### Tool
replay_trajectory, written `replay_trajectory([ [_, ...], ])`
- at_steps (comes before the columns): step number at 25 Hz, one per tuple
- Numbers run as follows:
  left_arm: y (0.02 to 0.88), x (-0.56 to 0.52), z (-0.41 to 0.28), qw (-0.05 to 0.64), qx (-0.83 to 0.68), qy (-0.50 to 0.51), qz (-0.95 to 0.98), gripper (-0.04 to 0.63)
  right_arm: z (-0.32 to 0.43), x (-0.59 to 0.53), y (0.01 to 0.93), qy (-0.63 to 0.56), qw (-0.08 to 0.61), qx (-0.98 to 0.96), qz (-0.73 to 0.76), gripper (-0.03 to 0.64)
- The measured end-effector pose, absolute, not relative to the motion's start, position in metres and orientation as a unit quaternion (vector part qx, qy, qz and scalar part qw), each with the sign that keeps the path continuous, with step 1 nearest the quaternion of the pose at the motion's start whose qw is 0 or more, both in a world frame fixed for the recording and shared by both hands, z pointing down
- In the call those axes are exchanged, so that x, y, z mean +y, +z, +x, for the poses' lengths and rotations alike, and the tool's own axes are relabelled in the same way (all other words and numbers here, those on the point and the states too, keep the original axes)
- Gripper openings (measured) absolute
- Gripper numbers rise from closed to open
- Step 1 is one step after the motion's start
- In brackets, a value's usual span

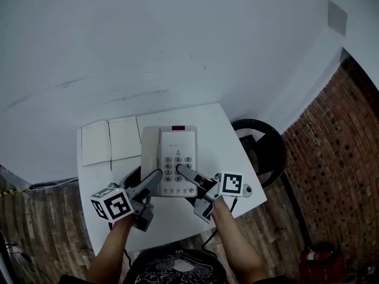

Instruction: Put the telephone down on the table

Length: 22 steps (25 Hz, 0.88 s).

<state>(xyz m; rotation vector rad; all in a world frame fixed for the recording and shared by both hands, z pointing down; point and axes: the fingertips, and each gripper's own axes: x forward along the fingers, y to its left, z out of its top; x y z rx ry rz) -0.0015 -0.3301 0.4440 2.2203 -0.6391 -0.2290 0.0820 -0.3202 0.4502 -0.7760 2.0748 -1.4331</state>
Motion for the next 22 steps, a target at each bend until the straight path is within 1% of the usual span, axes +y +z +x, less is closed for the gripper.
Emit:
replay_trajectory([
  [12, 0.485, -0.356, 0.009, 0.419, -0.325, -0.092, 0.843, 0.362, 0.092, -0.358, 0.493, -0.576, 0.2, 0.759, -0.231, 0.184],
  [22, 0.527, -0.377, 0.04, 0.439, -0.383, -0.089, 0.808, 0.36, 0.121, -0.388, 0.536, -0.616, 0.15, 0.75, -0.19, 0.184],
])
